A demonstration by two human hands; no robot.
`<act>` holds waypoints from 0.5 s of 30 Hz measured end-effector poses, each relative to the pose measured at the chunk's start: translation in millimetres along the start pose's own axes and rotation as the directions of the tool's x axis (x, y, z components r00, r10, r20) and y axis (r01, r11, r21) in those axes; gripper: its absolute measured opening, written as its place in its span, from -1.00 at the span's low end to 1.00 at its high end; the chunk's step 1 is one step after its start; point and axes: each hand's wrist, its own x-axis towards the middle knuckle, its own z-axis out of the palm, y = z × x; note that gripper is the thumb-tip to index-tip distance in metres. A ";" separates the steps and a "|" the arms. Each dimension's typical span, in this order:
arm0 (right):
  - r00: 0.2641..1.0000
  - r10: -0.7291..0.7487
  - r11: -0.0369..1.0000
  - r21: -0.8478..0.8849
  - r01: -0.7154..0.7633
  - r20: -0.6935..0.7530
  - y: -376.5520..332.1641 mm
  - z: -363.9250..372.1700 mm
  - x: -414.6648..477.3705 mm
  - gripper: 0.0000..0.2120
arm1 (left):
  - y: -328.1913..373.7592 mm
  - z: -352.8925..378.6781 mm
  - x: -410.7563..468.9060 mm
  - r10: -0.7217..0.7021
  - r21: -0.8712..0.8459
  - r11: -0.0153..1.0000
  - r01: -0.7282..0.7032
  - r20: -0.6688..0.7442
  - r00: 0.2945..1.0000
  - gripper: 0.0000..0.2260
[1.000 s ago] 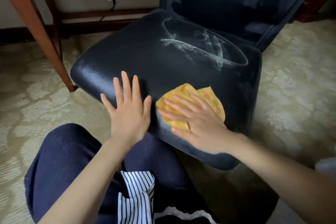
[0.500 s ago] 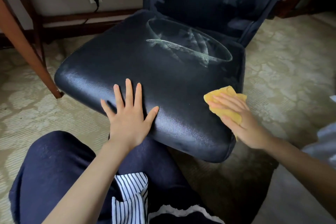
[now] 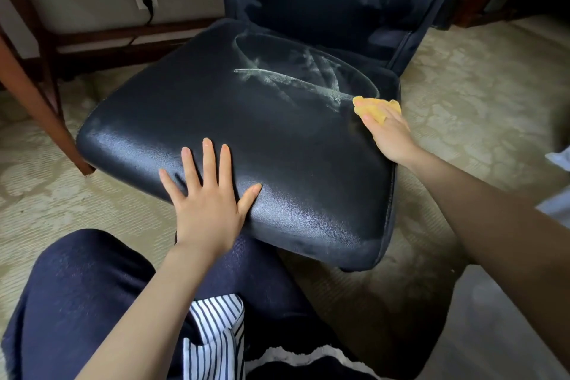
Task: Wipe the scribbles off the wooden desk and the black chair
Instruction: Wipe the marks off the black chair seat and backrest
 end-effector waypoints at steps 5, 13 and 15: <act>0.999 -0.018 0.999 0.040 0.019 -0.043 -5.5 4.6 -17.2 -0.69 | -7.3 -3.8 3.7 -0.016 0.031 0.999 0.015 0.034 0.999 -0.17; 0.963 -0.251 0.964 0.064 0.258 -0.097 -28.4 14.2 -75.6 -0.63 | -22.6 -6.9 0.7 -0.042 -0.154 0.987 0.036 -0.040 0.998 -0.24; 0.942 -0.325 0.944 0.032 0.328 -0.087 -37.3 18.0 -89.9 -0.64 | -25.1 -8.1 -2.8 -0.066 -0.194 0.979 0.057 -0.039 0.997 -0.24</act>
